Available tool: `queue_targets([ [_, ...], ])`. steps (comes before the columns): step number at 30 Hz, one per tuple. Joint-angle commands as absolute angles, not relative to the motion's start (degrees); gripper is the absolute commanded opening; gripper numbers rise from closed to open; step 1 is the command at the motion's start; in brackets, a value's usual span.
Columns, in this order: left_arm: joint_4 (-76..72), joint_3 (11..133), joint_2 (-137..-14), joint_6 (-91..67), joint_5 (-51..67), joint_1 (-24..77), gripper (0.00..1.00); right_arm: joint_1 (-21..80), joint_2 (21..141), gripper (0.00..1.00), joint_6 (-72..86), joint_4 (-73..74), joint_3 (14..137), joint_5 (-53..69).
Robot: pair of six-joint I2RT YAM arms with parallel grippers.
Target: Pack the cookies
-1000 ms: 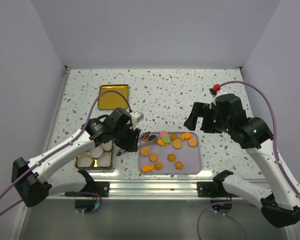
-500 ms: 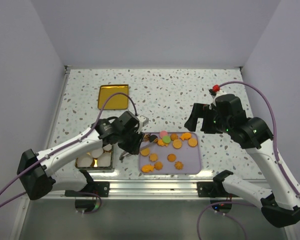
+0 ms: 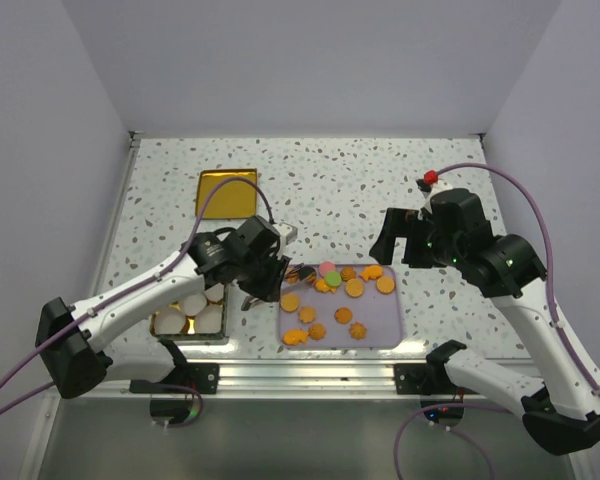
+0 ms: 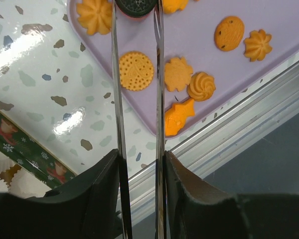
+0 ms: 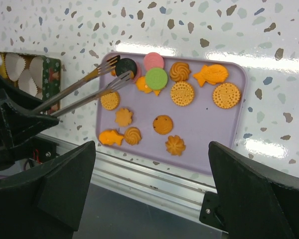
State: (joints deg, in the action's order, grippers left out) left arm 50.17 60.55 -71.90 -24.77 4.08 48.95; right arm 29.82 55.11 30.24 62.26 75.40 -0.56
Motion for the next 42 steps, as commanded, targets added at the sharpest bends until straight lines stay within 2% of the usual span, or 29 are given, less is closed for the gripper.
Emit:
queue_targets([
  [1,52.0,66.4,-70.1,-26.5,1.5,49.3,0.39,29.7,55.0,0.99,28.6,62.9,77.5,-0.7],
  [12,64.1,69.7,-63.6,-35.3,-7.6,47.4,0.37,29.7,56.6,0.99,27.1,62.4,79.0,2.2],
  [18,70.6,68.7,-56.3,-41.6,-9.6,38.3,0.37,29.7,58.1,0.99,26.2,62.0,79.8,4.7],
  [21,75.5,68.9,-53.0,-47.6,-14.2,37.5,0.37,29.7,59.1,0.99,25.6,61.6,80.3,6.2],
  [24,75.5,66.3,-49.5,-52.5,-13.4,36.8,0.38,29.7,60.3,0.99,25.1,61.4,81.2,7.7],
  [28,75.5,61.5,-43.8,-63.2,-13.3,36.8,0.34,29.7,61.2,0.99,24.8,61.3,81.7,9.9],
  [35,75.5,63.4,-46.2,-65.4,-18.8,36.8,0.34,29.9,61.7,0.99,25.2,60.8,80.4,14.8],
  [42,75.4,64.2,-46.3,-62.4,-16.7,36.8,0.31,29.9,59.8,0.99,26.4,60.2,78.0,16.3],
])
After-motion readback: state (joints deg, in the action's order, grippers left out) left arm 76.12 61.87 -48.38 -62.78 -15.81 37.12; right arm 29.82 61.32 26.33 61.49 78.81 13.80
